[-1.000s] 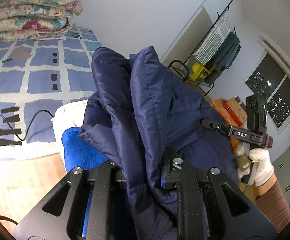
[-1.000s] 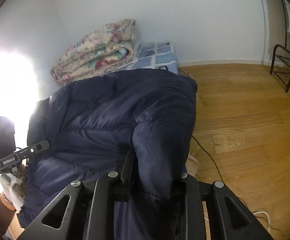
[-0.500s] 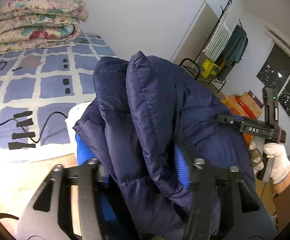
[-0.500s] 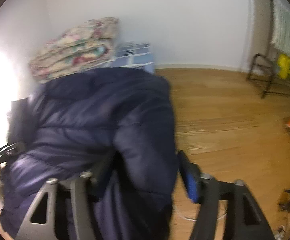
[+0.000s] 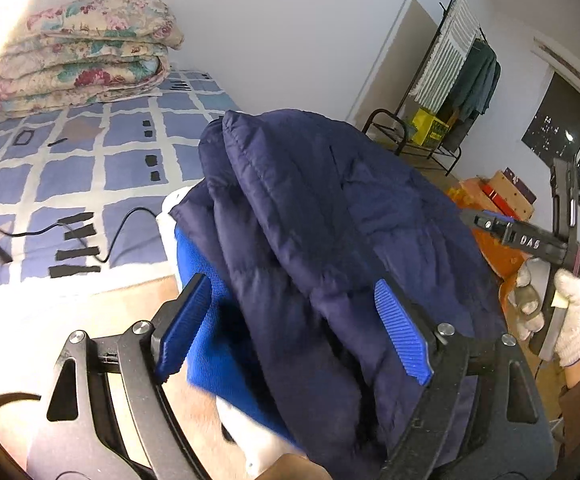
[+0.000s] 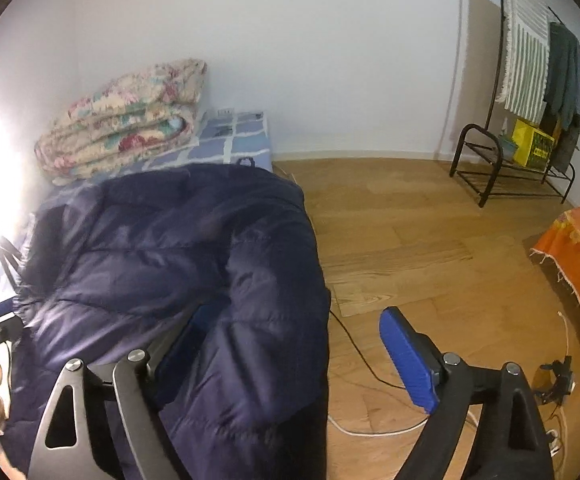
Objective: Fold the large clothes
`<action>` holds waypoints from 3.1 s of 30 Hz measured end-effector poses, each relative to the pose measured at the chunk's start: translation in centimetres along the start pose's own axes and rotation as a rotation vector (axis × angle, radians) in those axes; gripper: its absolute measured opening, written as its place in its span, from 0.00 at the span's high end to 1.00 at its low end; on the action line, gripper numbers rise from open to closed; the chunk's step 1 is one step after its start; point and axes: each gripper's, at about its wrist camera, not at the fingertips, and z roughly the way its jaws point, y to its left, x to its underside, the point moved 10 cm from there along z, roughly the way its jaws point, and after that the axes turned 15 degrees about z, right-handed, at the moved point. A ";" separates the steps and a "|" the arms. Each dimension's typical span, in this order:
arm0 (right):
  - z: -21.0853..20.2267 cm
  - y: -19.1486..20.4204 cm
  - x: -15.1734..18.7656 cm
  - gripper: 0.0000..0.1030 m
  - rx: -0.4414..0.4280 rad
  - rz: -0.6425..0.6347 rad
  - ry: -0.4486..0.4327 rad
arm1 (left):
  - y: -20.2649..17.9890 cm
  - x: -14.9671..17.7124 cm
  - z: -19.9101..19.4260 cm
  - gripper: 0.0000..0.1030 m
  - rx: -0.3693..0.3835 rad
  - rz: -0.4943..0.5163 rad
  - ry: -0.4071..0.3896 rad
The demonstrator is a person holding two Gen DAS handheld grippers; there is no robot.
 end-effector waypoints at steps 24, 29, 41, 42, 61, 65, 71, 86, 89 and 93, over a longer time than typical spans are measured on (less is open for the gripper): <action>-22.7 6.3 7.7 0.09 -0.093 -0.011 -0.121 | -8.5 4.8 -25.5 0.16 -0.083 0.073 -0.134; -28.8 7.9 10.4 0.04 -0.084 -0.036 -0.157 | -10.7 7.2 -31.3 0.16 -0.111 0.107 -0.140; -37.8 9.7 19.3 0.00 -0.064 -0.039 -0.191 | -15.4 15.1 -43.6 0.16 -0.199 0.134 -0.148; -38.4 9.8 20.3 0.00 -0.054 -0.041 -0.196 | -15.8 15.9 -44.2 0.16 -0.208 0.146 -0.143; -40.7 11.4 28.8 0.00 -0.055 0.000 -0.258 | -17.1 23.4 -48.6 0.00 -0.296 0.136 -0.148; -40.6 11.8 29.5 0.00 -0.033 -0.016 -0.270 | -16.5 23.9 -49.1 0.00 -0.305 0.102 -0.150; -41.7 12.0 30.1 0.00 -0.023 -0.008 -0.326 | -16.0 24.6 -49.1 0.00 -0.355 0.107 -0.140; -40.6 12.5 32.1 0.00 0.004 -0.051 -0.316 | -15.5 27.3 -47.6 0.00 -0.474 0.183 -0.101; -40.5 12.5 32.2 0.00 0.005 -0.047 -0.314 | -16.0 27.4 -47.8 0.00 -0.476 0.196 -0.109; -40.5 12.5 32.2 0.00 0.001 -0.049 -0.316 | -16.2 27.3 -47.9 0.00 -0.463 0.195 -0.116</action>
